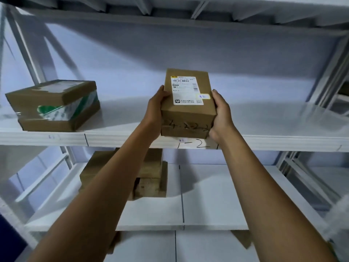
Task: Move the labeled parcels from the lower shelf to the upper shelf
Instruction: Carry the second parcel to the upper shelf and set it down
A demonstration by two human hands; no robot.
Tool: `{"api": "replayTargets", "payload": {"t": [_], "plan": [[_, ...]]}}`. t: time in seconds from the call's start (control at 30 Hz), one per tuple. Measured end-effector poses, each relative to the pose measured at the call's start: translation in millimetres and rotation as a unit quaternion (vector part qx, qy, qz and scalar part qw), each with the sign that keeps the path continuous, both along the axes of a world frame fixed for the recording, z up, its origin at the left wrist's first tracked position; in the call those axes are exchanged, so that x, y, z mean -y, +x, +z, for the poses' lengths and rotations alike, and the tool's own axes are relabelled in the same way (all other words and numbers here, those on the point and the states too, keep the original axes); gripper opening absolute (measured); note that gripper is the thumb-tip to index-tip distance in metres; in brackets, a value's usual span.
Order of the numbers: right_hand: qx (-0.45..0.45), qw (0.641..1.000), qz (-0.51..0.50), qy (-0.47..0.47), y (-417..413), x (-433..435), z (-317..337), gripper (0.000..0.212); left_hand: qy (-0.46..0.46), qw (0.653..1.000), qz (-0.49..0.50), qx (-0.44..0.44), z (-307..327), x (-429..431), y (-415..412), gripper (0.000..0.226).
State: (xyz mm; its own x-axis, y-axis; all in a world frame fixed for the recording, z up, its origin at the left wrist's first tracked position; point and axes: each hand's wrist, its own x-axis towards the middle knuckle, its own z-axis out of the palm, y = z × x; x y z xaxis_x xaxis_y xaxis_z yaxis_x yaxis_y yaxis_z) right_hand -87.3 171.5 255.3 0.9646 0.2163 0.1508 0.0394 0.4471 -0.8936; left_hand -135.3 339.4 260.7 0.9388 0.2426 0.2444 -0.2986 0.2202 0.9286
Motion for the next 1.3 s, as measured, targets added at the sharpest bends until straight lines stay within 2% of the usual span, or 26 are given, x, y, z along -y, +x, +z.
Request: {"api": "replayTargets", "payload": {"t": [0.13,0.3,0.47,0.73,0.9,1.07,1.3], "plan": [[-0.009,1.0,-0.009,-0.013,24,-4,-2,0.05,-0.014,1.0,0.001,-0.017,-3,-5,22,0.036],[-0.042,0.999,0.001,-0.021,43,-8,-16,0.057,-0.037,0.997,-0.022,-0.065,-17,-10,38,0.05],[-0.042,0.998,0.019,-0.034,50,-8,-22,0.06,-0.036,0.998,-0.032,-0.036,-25,-13,40,0.055],[0.003,0.997,0.059,-0.041,44,1,-25,0.056,-0.033,0.999,-0.017,-0.022,-28,-16,35,0.057],[-0.002,0.997,0.057,-0.059,45,-2,-22,0.065,-0.032,0.999,-0.014,-0.038,-26,-18,37,0.051],[-0.015,0.997,0.051,-0.057,49,-2,-23,0.057,-0.036,0.998,-0.02,-0.052,-26,-19,37,0.05],[-0.016,0.997,0.057,-0.054,51,-4,-24,0.057,-0.022,0.998,-0.013,-0.057,-28,-20,40,0.051]]}}
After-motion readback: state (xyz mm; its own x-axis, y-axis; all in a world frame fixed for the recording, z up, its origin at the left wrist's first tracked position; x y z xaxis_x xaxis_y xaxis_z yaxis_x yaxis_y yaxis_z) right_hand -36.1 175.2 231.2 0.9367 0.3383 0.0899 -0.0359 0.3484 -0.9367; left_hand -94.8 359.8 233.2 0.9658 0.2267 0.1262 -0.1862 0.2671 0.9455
